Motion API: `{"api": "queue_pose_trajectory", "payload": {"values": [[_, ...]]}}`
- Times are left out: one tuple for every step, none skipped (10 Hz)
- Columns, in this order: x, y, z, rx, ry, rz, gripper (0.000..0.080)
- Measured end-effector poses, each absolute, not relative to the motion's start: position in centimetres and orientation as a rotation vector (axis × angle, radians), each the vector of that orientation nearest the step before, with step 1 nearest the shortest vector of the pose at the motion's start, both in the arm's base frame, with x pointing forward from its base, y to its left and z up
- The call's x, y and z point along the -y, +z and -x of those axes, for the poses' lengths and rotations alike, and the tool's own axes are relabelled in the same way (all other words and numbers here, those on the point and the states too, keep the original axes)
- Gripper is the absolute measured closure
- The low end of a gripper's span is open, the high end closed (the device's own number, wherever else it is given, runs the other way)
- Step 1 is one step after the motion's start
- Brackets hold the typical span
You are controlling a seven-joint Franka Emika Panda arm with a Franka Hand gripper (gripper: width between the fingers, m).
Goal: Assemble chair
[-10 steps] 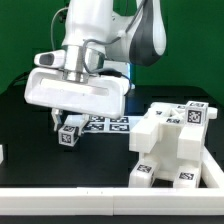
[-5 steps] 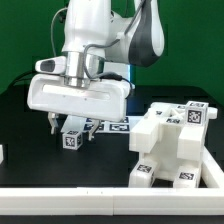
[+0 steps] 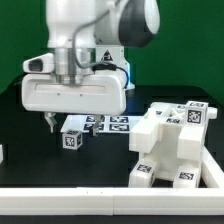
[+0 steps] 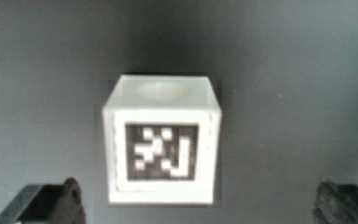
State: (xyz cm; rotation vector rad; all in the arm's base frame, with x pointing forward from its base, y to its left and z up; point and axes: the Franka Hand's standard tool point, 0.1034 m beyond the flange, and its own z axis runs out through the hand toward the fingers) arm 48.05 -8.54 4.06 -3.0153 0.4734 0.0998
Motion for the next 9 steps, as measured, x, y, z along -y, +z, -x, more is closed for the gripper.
{"api": "queue_pose_trajectory", "payload": {"values": [[8.9,4.4,-49.1,-0.46,0.201,2.992,0.0151],[9.3,4.0,-49.5,-0.465,0.298,2.963,0.0151],[9.6,3.5,-49.5,-0.465,0.443,2.916,0.0151],[10.2,3.0,-49.7,-0.462,0.527,2.889,0.0151],[10.4,2.6,-49.2,-0.474,0.678,2.822,0.0151],[10.0,2.6,-49.1,-0.483,0.764,2.783,0.0151],[9.7,2.7,-48.8,-0.471,0.846,2.741,0.0151],[9.7,2.5,-48.7,-0.465,0.916,2.702,0.0151],[9.5,2.5,-48.1,-0.461,1.024,2.639,0.0151]]}}
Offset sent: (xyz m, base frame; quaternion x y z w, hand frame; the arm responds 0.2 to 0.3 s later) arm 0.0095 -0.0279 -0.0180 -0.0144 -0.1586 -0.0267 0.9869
